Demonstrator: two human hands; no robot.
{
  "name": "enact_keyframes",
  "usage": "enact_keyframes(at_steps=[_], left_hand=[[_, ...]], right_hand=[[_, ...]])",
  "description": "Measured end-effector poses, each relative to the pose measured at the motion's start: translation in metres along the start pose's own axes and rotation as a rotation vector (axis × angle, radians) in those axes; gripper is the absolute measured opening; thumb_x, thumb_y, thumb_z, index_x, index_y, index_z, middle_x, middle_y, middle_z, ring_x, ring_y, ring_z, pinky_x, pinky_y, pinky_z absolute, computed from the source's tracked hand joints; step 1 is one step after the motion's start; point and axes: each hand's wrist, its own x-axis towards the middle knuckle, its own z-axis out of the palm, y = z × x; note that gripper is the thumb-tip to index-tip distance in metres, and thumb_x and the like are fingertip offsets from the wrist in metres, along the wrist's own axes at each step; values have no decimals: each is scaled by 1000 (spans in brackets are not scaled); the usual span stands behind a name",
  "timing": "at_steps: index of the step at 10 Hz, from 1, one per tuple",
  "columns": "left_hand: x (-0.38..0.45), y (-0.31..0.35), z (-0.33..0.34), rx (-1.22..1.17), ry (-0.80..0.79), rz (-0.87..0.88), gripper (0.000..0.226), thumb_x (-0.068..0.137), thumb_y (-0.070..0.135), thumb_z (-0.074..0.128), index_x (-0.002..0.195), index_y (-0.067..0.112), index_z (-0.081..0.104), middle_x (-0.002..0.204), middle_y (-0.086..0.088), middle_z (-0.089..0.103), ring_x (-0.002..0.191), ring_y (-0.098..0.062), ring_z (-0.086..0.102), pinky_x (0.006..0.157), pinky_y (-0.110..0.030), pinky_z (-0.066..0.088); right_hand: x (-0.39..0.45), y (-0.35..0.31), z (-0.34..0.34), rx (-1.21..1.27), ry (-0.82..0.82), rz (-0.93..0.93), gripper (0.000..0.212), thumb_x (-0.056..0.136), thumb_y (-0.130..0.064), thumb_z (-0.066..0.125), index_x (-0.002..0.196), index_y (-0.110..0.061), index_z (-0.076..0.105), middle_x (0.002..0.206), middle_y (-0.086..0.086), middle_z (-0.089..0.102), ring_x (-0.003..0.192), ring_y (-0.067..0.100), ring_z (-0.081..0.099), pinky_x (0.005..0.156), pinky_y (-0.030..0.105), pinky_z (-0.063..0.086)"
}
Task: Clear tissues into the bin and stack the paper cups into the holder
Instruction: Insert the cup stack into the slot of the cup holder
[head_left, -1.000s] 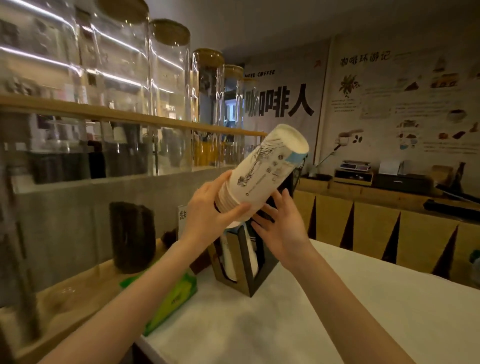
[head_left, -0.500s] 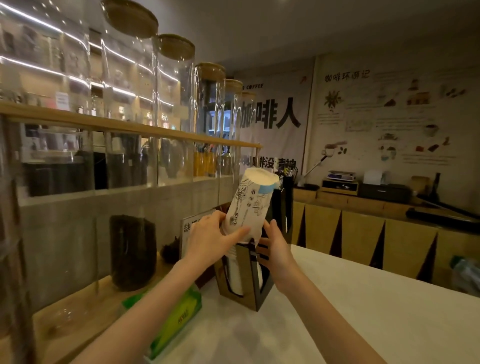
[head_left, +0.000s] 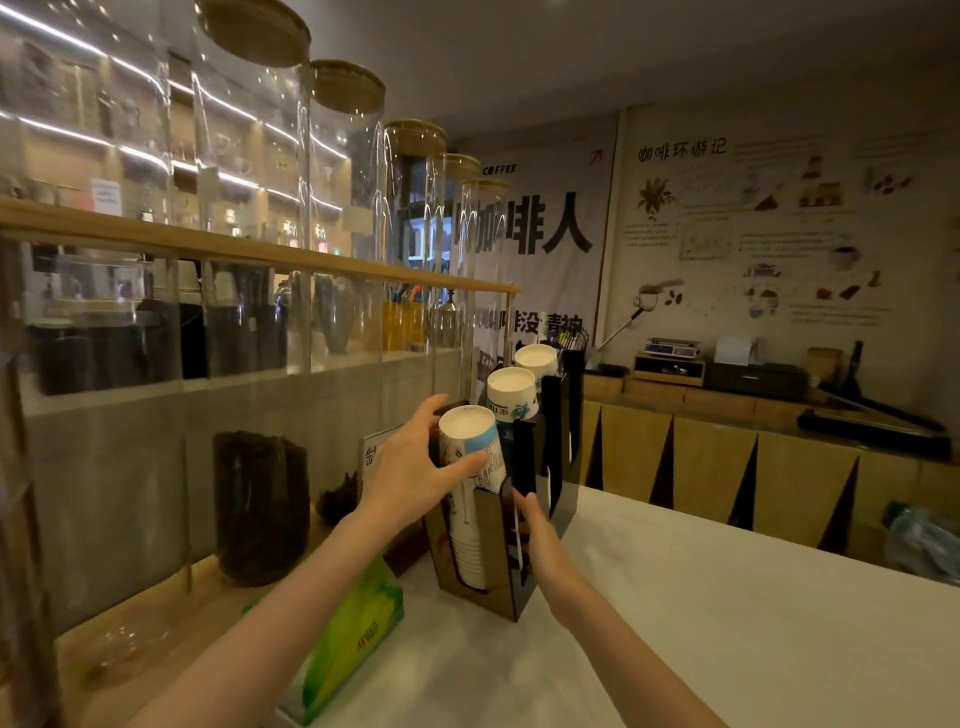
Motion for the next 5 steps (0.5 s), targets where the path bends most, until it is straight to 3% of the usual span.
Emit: enact_keyframes(at_steps=[1, 2, 3, 4, 5], left_hand=[[13, 11, -3, 83, -84, 33, 61, 70, 53, 64, 121, 25, 46, 125, 0, 53, 111, -16, 49, 83, -30, 40], [30, 28, -9, 232, -181, 36, 50, 74, 53, 59, 112, 21, 55, 124, -1, 50, 110, -17, 47, 86, -32, 39], [49, 58, -16, 246, -158, 123, 40, 77, 48, 59, 104, 19, 59, 116, -2, 57, 104, -16, 51, 86, -32, 40], [64, 95, -26, 201, -148, 211, 26, 80, 37, 59, 98, 18, 63, 104, 0, 63, 96, -14, 55, 83, -29, 44], [73, 126, -33, 165, -100, 352, 20, 81, 32, 59, 94, 18, 65, 94, 3, 64, 87, -11, 56, 70, -19, 40]], right_hand=[[-4, -11, -8, -40, -94, -5, 59, 92, -51, 14, 142, -23, 27, 150, 8, 29, 138, 29, 24, 112, 43, 18], [-13, -28, -27, -7, -140, 11, 58, 93, -49, 17, 137, -16, 36, 147, 13, 34, 136, 31, 28, 110, 43, 21], [-44, -65, -61, 212, -147, -201, 41, 94, -37, 32, 125, -17, 51, 134, 13, 51, 128, 29, 42, 102, 42, 35], [-92, -113, -98, 275, -103, -619, 26, 90, -26, 44, 106, -28, 64, 118, 3, 65, 112, 17, 58, 89, 29, 49], [-158, -148, -139, 368, -200, -1014, 29, 81, -22, 54, 105, -30, 66, 113, -2, 68, 110, 14, 61, 83, 25, 54]])
